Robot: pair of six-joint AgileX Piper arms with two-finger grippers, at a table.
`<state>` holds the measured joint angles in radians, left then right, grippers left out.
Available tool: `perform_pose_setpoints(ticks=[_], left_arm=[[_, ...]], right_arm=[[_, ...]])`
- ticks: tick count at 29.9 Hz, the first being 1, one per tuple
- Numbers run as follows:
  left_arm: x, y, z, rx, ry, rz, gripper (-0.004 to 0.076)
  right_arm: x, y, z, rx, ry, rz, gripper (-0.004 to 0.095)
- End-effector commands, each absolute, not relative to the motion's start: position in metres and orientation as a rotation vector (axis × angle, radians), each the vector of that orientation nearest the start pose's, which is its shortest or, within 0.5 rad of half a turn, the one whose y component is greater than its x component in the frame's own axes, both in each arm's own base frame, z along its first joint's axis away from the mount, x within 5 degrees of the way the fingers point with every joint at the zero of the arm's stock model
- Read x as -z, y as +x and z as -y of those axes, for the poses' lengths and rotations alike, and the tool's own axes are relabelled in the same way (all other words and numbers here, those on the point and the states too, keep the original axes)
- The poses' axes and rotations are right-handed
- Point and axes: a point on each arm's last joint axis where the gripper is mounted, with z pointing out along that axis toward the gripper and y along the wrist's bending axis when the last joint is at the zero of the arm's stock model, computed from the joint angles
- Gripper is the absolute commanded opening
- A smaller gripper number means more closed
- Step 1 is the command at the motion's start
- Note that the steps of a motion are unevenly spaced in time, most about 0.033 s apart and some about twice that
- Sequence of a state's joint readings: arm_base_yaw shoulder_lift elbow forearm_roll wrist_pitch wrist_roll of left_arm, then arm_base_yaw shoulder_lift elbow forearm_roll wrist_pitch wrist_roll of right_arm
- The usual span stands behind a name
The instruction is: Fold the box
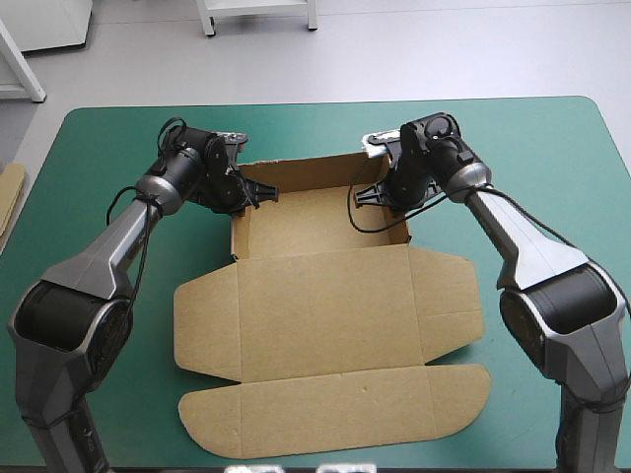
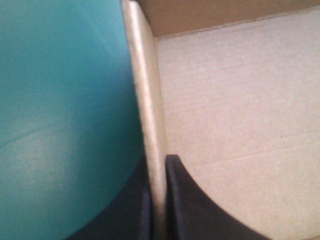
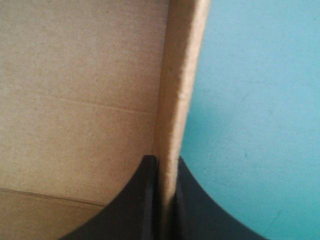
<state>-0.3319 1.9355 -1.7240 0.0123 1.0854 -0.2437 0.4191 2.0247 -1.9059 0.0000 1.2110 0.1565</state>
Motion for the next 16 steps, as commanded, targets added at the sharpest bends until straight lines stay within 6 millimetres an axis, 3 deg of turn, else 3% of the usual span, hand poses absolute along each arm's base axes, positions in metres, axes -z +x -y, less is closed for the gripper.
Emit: perform_pose_setpoints(ticks=[1,16], left_arm=[[-0.2978,0.3984,0.1382,0.148,0.172,-2.701,-0.0008],[-0.2981,0.4024,0.1393,0.150,0.175,-2.679,-0.0008]], right_arm=[[-0.2982,0.3994,-0.1776,-0.121,-0.421,-2.771,-0.0003],[-0.2922,0.4070,-0.1807,-0.132,-0.416,-2.729,0.0001]])
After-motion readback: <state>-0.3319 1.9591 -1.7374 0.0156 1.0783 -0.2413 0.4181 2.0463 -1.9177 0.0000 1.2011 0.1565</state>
